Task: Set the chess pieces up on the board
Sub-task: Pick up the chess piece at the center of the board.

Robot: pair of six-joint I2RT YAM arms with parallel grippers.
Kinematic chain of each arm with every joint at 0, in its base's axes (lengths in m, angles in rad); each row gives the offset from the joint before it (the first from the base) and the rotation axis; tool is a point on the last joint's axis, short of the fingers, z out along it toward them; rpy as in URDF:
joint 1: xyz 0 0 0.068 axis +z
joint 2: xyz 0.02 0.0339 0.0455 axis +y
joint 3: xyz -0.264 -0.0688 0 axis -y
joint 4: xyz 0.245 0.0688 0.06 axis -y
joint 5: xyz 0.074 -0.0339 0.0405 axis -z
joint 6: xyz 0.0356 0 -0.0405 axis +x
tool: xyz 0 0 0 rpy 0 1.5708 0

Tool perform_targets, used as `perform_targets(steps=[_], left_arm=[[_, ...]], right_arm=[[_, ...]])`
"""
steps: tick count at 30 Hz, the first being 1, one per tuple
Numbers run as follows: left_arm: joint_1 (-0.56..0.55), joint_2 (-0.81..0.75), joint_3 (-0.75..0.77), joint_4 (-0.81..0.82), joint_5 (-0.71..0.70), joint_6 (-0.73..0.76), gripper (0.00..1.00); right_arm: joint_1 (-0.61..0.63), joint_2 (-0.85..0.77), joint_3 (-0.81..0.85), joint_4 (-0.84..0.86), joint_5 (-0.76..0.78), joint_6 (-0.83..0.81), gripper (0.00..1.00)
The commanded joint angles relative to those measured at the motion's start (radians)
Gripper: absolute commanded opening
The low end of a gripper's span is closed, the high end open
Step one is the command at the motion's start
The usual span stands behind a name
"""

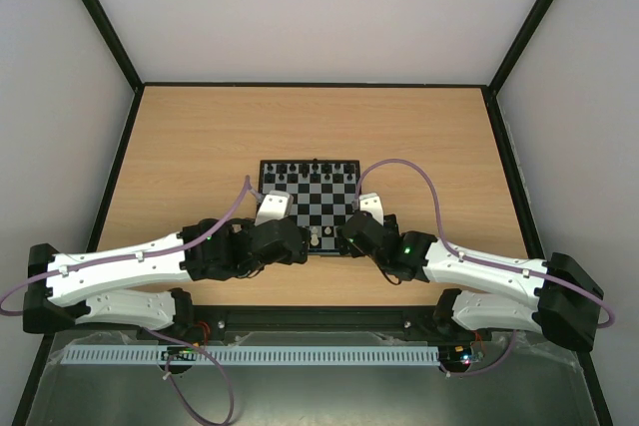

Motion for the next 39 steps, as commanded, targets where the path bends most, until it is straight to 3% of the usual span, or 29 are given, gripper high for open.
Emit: perform_targets(steps=[1,39], left_arm=[[-0.004,0.002,-0.014,0.006,-0.016,0.006,0.97],[-0.003,-0.004,-0.053,0.037,-0.005,0.027,0.99]], right_arm=[[-0.003,-0.001,0.022,0.006,0.018,0.014,0.99],[-0.004,0.02,0.025,0.001,0.028,0.013,0.99]])
